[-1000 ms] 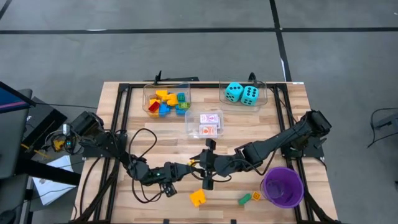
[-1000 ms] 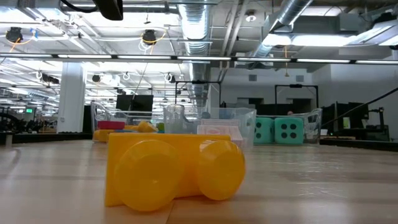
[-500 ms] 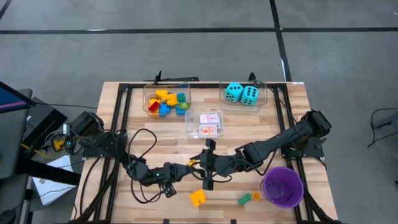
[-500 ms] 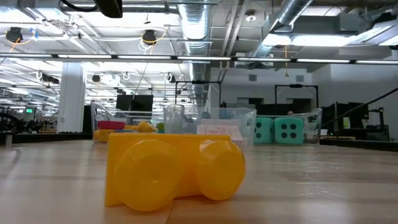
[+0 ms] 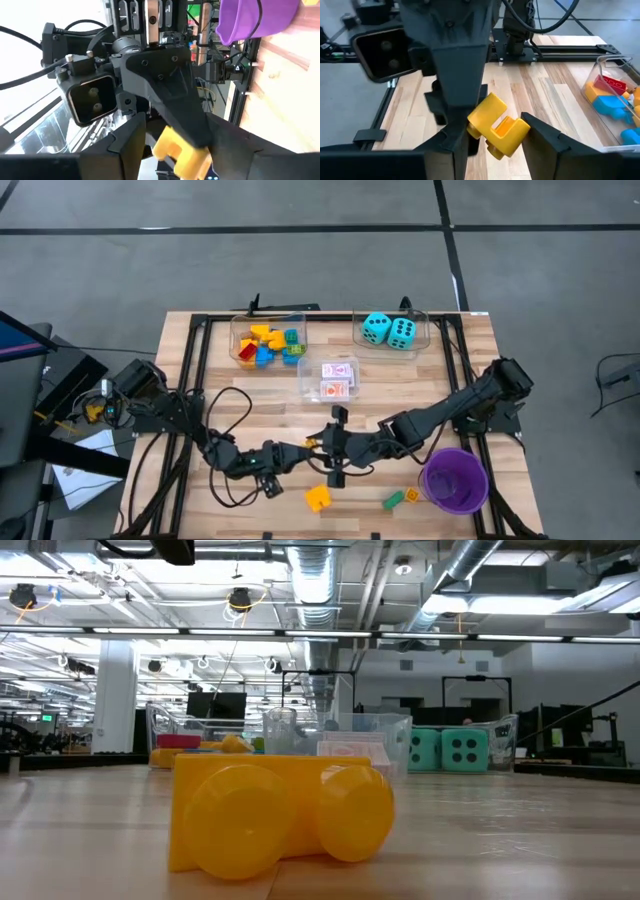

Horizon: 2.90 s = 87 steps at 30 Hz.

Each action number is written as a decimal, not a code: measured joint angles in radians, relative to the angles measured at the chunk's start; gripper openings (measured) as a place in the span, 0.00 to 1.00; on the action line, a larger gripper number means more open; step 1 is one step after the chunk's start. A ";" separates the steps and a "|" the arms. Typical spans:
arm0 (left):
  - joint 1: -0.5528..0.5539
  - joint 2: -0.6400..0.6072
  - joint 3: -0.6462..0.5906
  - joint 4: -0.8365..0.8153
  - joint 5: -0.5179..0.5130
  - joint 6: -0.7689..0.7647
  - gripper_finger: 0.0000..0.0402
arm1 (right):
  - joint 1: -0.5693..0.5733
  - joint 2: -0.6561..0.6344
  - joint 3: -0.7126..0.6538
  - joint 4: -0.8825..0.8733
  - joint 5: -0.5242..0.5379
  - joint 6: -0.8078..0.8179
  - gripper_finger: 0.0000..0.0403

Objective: Pick & Place Toys
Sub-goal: Put the yellow game piece into the top left transparent bin

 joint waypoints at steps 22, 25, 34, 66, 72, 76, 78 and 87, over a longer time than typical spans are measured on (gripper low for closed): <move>-0.011 -0.003 0.000 -0.023 0.001 0.062 0.53 | 0.024 -0.004 -0.001 0.039 -0.085 0.017 0.34; -0.011 -0.003 0.000 -0.025 -0.006 0.062 0.54 | 0.031 -0.004 -0.001 0.045 -0.091 0.017 0.34; -0.012 -0.003 0.000 -0.028 0.018 0.062 0.54 | 0.025 -0.004 -0.001 0.058 -0.076 0.015 0.34; -0.018 0.000 0.000 -0.031 0.044 0.065 0.54 | -0.018 0.031 0.001 0.092 -0.090 0.024 0.34; -0.018 0.000 0.000 -0.033 0.044 0.065 0.48 | -0.018 0.030 0.001 0.090 -0.090 0.023 0.34; -0.018 0.000 0.000 -0.032 0.038 0.062 0.41 | -0.017 0.030 0.002 0.090 -0.090 0.022 0.34; -0.018 0.000 0.000 -0.031 0.030 0.061 0.41 | -0.018 0.029 0.002 0.089 -0.090 0.022 0.34; -0.011 0.000 0.000 -0.020 0.026 0.064 0.41 | -0.019 0.029 0.000 0.075 -0.094 0.033 0.46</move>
